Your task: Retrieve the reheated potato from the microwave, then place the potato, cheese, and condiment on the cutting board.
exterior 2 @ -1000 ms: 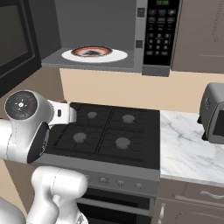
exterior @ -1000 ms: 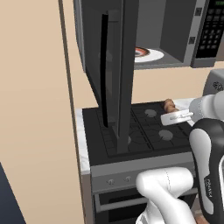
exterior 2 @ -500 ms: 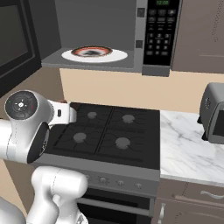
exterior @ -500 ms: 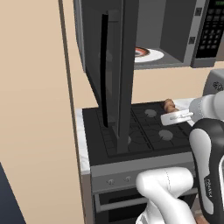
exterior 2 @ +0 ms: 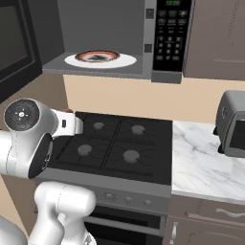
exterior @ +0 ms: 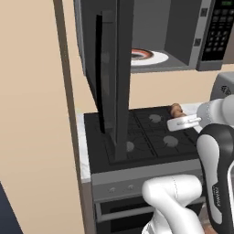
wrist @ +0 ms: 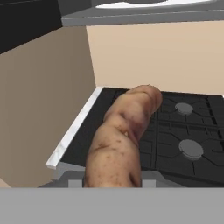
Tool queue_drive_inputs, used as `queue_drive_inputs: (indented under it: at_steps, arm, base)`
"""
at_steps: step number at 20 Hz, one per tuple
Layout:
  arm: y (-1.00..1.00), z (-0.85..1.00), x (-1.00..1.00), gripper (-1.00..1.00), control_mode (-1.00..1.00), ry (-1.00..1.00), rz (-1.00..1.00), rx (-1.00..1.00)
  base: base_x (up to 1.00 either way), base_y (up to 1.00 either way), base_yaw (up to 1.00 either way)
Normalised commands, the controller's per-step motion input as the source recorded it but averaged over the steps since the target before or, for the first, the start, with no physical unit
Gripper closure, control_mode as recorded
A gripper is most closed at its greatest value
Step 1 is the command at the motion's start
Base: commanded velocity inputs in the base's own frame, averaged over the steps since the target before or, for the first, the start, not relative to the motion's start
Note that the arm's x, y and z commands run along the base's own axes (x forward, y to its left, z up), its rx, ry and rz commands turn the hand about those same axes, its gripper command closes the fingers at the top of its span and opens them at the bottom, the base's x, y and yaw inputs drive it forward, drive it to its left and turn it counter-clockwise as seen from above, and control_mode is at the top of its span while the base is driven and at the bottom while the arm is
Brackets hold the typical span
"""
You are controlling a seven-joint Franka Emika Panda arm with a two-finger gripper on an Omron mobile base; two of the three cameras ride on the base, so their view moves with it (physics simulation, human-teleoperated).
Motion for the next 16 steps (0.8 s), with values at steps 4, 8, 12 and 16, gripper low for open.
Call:
queue_drive_inputs:
  at_steps: [4,8,12,16]
  arm:
    - [0.00,0.00,0.00,1.00,1.00,0.00,0.00,0.00]
    - [0.00,0.00,0.00,1.00,1.00,0.00,0.00,0.00]
    - [0.00,0.00,0.00,1.00,1.00,0.00,0.00,0.00]
    - [0.00,0.00,0.00,1.00,1.00,0.00,0.00,0.00]
  base:
    - [-0.05,-0.70,0.00]
    - [-0.02,-0.73,0.00]
    - [0.00,-0.74,0.00]
    - [0.00,-0.74,0.00]
